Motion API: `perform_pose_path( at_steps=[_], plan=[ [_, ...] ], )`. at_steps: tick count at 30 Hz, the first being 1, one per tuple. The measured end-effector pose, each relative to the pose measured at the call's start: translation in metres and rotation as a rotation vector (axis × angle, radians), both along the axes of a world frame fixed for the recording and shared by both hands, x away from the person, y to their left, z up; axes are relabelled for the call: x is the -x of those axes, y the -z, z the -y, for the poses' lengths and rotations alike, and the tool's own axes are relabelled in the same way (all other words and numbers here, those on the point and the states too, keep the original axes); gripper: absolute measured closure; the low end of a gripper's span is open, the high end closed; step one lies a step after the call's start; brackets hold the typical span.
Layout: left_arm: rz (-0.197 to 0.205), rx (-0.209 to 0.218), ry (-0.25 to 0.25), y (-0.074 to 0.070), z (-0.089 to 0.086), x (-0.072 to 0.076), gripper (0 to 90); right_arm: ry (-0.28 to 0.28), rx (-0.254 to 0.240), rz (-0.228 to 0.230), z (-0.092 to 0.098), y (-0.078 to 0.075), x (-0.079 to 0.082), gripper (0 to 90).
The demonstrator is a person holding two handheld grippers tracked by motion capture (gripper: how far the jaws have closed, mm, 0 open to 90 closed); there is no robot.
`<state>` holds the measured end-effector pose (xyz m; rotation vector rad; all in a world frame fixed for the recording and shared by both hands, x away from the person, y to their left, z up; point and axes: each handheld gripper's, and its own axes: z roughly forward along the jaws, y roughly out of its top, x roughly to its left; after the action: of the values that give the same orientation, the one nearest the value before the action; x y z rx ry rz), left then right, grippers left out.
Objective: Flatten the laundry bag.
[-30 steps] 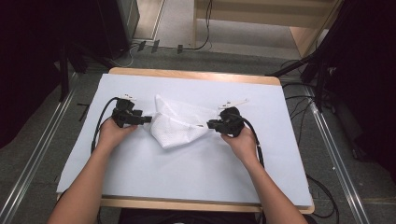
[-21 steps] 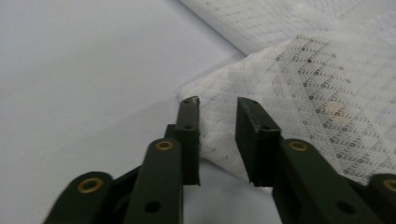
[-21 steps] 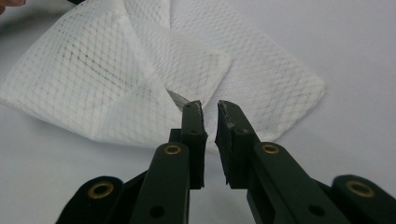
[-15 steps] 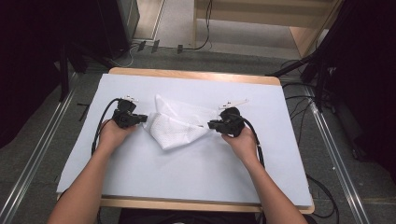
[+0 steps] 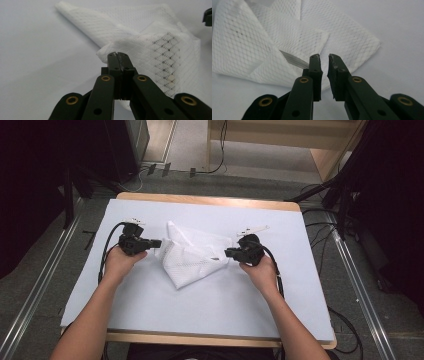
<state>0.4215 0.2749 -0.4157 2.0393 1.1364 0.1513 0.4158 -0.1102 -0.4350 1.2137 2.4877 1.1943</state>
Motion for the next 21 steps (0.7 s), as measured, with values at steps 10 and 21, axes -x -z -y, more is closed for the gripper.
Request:
perform_pose_path(
  at_steps=[10,21],
  plan=[
    [0.064,0.035,0.063,-0.031,0.013,0.032,90.0,0.019,-0.013,-0.021,0.003,0.006,-0.005,82.3],
    [0.075,0.055,0.103,-0.039,0.021,0.068,90.0,0.080,0.022,-0.037,0.011,0.019,-0.030,79.1]
  ],
)
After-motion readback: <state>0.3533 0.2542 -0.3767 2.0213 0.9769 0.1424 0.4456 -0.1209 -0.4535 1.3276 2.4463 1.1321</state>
